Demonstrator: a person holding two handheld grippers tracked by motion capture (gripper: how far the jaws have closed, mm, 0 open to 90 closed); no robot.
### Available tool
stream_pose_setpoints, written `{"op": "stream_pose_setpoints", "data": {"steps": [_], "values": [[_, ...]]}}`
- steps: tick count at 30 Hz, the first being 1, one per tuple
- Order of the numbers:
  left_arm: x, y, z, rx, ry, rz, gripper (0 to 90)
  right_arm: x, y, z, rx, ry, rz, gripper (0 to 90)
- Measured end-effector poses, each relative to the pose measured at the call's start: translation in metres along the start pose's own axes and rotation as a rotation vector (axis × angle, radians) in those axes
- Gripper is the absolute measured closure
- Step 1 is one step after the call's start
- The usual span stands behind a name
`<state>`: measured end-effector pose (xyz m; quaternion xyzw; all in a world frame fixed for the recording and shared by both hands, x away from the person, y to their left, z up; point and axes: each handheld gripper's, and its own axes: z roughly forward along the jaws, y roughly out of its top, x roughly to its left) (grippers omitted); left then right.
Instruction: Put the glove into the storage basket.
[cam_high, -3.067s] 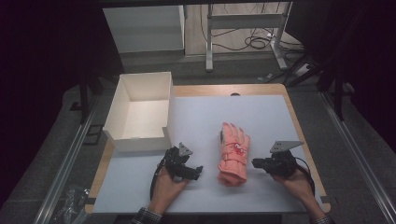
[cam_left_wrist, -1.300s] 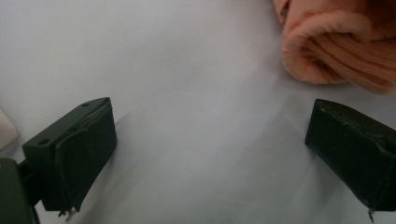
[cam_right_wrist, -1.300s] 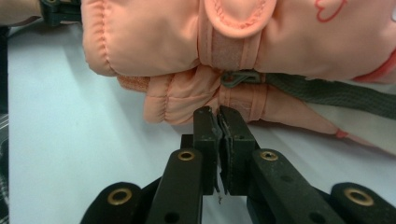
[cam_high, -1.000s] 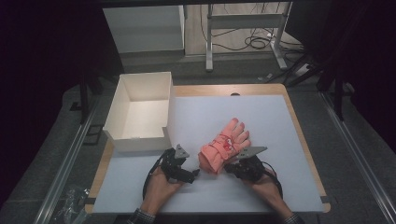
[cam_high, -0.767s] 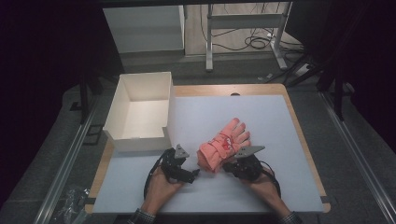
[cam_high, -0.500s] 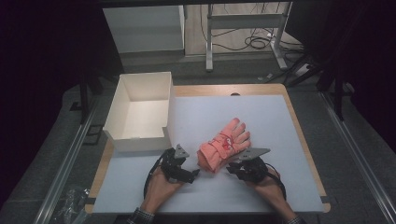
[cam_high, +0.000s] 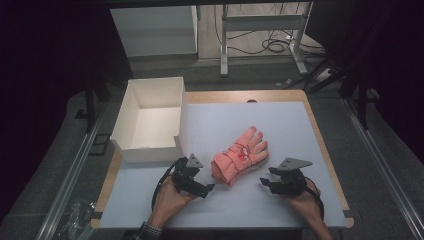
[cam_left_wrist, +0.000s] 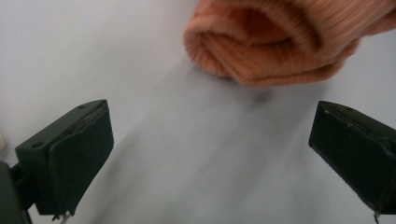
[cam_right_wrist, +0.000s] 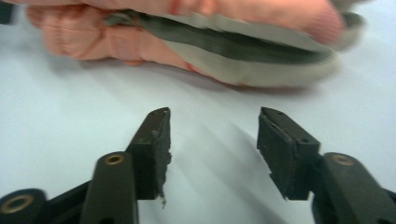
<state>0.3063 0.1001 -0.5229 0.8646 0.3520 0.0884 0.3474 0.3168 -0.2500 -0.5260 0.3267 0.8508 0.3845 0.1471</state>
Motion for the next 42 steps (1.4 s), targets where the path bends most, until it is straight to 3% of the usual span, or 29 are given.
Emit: {"op": "stream_pose_setpoints", "data": {"steps": [6,8,11,20,26,31,42], "values": [[-0.003,0.016,-0.012,0.004,-0.028,0.008,0.1,-0.01,-0.005,-0.005,-0.002,-0.075,0.017,33.4],[-0.003,0.023,-0.017,0.008,-0.036,0.014,0.1,-0.013,-0.007,-0.003,0.021,-0.089,0.029,30.4],[-0.003,0.033,-0.022,0.011,-0.04,0.024,0.1,-0.01,-0.007,-0.001,0.035,-0.102,0.007,26.9],[-0.007,0.073,-0.022,0.037,-0.065,0.066,0.1,-0.012,-0.008,-0.001,0.036,-0.105,0.024,25.1],[-0.015,0.101,-0.009,0.073,-0.074,0.112,0.1,-0.012,-0.008,-0.001,0.032,-0.105,0.024,25.0],[-0.02,0.112,0.009,0.098,-0.08,0.131,0.1,-0.012,-0.008,-0.001,0.032,-0.107,0.023,25.0],[-0.024,0.104,0.05,0.164,-0.057,0.137,0.1,-0.012,-0.008,-0.001,0.031,-0.107,0.022,24.9]]}}
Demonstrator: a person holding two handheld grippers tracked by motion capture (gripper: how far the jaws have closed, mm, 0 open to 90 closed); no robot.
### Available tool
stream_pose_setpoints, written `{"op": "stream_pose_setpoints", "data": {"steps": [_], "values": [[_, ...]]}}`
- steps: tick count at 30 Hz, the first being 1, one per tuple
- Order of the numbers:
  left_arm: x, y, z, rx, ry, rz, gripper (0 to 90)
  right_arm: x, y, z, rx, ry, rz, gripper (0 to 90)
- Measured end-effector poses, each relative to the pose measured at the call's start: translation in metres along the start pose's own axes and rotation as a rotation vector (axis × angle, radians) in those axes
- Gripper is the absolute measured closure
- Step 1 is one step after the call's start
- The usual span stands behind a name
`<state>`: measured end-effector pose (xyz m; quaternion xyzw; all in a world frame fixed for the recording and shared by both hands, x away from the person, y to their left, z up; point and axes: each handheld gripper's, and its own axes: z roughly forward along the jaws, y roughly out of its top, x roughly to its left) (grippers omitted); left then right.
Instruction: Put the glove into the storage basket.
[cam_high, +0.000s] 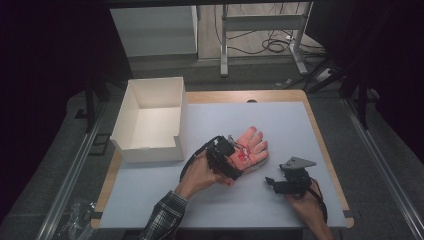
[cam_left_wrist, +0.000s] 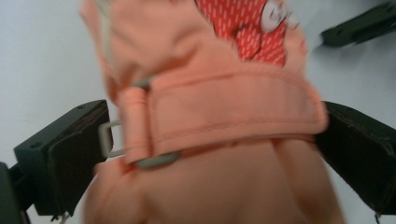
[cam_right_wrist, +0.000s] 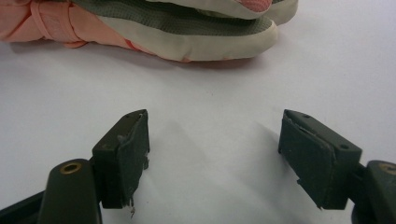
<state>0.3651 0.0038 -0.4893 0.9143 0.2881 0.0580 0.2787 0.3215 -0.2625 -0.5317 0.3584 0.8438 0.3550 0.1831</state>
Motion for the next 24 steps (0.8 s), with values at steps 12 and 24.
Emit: {"op": "stream_pose_setpoints", "data": {"steps": [12,24], "values": [[-0.006,-0.013,0.03,0.06,0.045,0.02,0.1,0.0,0.0,0.0,-0.002,0.0,0.001,24.9],[-0.008,-0.013,0.021,0.055,0.026,0.005,32.7,0.0,0.0,0.0,-0.002,0.0,0.001,24.9]]}}
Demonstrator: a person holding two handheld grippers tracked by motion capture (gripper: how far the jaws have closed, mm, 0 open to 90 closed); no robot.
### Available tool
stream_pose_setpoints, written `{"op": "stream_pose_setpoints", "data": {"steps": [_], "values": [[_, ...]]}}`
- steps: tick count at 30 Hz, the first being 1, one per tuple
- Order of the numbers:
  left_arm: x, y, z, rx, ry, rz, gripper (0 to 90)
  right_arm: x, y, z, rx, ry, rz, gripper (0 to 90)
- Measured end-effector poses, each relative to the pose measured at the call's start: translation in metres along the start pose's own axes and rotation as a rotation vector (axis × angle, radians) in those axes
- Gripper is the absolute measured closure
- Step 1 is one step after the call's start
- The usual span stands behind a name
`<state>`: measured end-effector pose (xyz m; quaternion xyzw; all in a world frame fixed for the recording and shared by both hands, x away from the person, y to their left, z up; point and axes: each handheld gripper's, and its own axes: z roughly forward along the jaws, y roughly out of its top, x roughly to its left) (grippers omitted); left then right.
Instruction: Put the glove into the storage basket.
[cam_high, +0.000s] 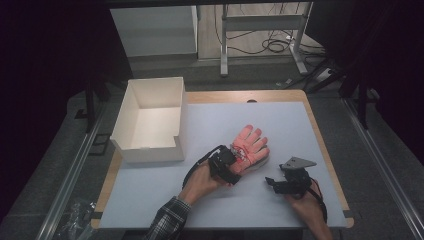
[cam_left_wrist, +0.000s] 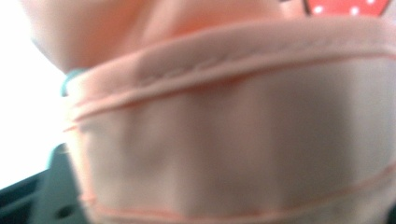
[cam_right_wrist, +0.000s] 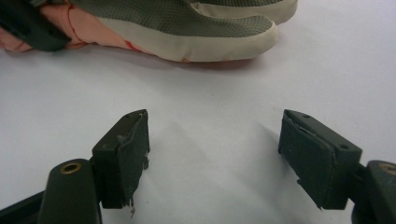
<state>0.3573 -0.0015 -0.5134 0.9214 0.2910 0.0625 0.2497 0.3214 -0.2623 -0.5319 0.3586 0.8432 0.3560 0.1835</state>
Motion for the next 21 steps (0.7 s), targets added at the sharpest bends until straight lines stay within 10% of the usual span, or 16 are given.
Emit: {"op": "stream_pose_setpoints", "data": {"steps": [21], "values": [[0.014,0.01,-0.031,-0.049,0.004,-0.043,40.8,0.0,0.0,0.0,0.002,0.0,-0.001,24.9]]}}
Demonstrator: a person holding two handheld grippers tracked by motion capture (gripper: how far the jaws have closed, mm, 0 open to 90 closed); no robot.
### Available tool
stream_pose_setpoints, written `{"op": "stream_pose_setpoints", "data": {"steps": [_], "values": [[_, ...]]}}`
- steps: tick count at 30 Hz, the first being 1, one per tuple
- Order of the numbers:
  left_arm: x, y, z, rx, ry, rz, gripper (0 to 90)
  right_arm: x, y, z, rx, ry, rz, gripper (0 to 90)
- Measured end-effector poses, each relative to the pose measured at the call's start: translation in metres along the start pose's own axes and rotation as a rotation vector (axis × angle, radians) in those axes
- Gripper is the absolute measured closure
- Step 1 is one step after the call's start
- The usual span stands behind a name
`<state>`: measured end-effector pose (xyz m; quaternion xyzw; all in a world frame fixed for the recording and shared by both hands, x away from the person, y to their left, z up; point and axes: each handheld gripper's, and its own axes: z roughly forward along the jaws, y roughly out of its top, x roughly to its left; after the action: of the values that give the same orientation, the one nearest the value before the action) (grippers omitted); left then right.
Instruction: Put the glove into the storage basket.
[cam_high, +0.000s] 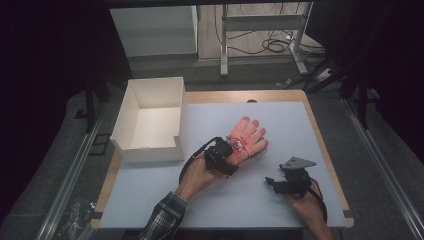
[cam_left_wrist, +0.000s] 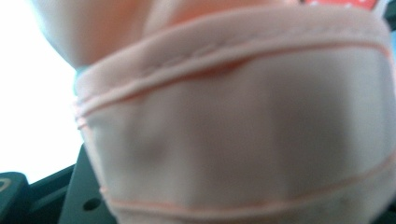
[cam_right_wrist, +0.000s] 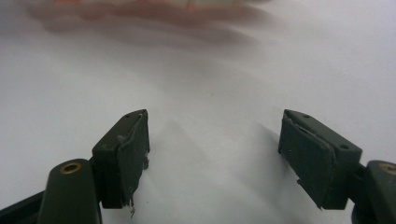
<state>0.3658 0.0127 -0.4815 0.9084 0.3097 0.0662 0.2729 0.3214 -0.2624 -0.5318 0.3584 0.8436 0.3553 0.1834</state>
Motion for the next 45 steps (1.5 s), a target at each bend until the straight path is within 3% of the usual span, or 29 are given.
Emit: {"op": "stream_pose_setpoints", "data": {"steps": [13,20,32,45], "values": [[0.018,0.018,-0.035,-0.04,0.069,-0.049,39.8,0.0,0.0,0.0,0.0,0.0,0.0,24.9],[0.033,0.025,-0.053,-0.073,0.096,-0.098,39.5,0.0,0.0,0.0,0.0,0.001,0.001,24.9],[0.059,0.036,-0.089,-0.1,0.16,-0.147,39.2,0.0,0.0,0.0,-0.006,0.001,-0.001,24.9],[0.096,0.031,-0.128,-0.138,0.254,-0.252,38.9,0.0,0.0,0.0,-0.004,0.001,-0.003,24.8]]}}
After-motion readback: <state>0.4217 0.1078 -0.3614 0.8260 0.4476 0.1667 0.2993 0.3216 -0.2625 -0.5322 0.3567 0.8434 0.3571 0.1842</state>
